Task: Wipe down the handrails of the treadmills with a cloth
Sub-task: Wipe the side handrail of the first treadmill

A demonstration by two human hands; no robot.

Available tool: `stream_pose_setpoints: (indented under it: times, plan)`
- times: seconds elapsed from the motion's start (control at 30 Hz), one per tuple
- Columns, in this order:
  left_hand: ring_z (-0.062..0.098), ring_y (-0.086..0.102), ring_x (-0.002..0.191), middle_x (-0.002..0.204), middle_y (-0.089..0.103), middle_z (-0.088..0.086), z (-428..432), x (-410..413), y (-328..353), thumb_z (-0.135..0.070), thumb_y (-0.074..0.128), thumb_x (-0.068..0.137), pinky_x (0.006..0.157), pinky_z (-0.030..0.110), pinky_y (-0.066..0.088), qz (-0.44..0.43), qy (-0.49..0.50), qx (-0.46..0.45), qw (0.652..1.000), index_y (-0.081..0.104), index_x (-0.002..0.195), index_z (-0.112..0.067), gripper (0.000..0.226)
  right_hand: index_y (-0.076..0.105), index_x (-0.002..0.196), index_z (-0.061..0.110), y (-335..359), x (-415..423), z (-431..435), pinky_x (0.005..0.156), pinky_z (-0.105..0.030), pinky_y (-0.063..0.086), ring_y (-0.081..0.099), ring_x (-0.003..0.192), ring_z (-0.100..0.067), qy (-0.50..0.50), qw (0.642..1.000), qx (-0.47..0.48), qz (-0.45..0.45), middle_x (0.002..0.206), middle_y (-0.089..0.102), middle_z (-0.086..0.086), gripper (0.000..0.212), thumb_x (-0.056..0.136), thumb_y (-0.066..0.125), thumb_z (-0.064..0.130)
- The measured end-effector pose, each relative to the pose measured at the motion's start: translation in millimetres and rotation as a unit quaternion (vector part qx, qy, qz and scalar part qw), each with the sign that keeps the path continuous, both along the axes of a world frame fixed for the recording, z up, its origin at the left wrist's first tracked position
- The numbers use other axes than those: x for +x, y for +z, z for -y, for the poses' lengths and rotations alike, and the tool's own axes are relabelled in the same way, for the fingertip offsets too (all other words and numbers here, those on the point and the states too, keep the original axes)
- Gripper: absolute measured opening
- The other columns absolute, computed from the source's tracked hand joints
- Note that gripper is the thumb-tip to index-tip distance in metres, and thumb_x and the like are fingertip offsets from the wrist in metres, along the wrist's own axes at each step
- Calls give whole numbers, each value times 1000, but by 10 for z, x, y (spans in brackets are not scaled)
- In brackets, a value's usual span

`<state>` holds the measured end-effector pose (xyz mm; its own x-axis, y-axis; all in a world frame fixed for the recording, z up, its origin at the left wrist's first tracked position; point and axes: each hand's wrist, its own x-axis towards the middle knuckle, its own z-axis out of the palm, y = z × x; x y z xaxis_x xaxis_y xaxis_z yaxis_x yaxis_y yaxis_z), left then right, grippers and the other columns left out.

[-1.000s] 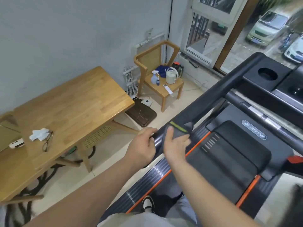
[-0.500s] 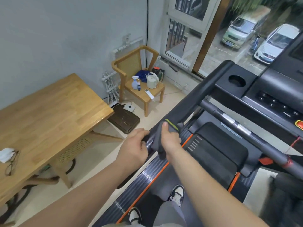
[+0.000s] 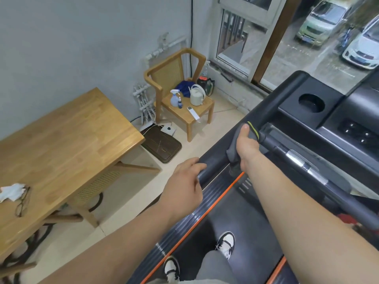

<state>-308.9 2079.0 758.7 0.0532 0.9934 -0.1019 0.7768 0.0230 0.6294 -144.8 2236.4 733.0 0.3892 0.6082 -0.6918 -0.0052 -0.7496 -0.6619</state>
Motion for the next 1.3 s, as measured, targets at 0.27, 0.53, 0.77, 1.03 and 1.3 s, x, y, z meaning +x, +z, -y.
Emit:
stream_pose_setpoints:
  times: [0.27,0.53,0.77,1.03,1.3]
  plan:
    - [10,31,147,158,39,-7,448,-341,-44,-3,48,96,112,9,14,16,23,-5,1000,58,140,-26,52,27,158,9,161,-610,1022,113,-45,32,41,140,-39,21,998,20,61,159,33,-17,74,105,27,61]
    - [14,43,139,149,50,-5,712,-499,-143,-4,55,90,115,19,26,47,20,-13,999,67,131,-20,45,60,127,15,271,-930,2303,90,-35,54,68,104,-26,45,982,-37,-179,119,71,-13,36,108,40,38]
    - [6,51,117,114,61,-17,536,90,220,-64,47,87,101,21,39,136,-37,43,989,76,98,-29,47,70,122,8,744,-14,2076,93,-46,58,73,105,-33,-75,941,31,-329,112,76,-19,58,96,54,57]
    - [-4,38,139,152,35,-28,280,1033,390,-72,59,85,113,24,37,152,-204,3,967,45,148,-34,75,62,132,0,929,832,1717,88,-46,57,70,107,-37,-116,905,77,-402,118,70,-21,75,102,37,64]
    - [5,65,103,108,65,-17,-303,1814,57,-27,53,103,87,31,53,213,-42,21,976,64,115,-38,20,69,112,7,854,1914,1272,91,-38,57,72,93,-21,161,979,-4,-124,109,73,-7,52,102,51,55]
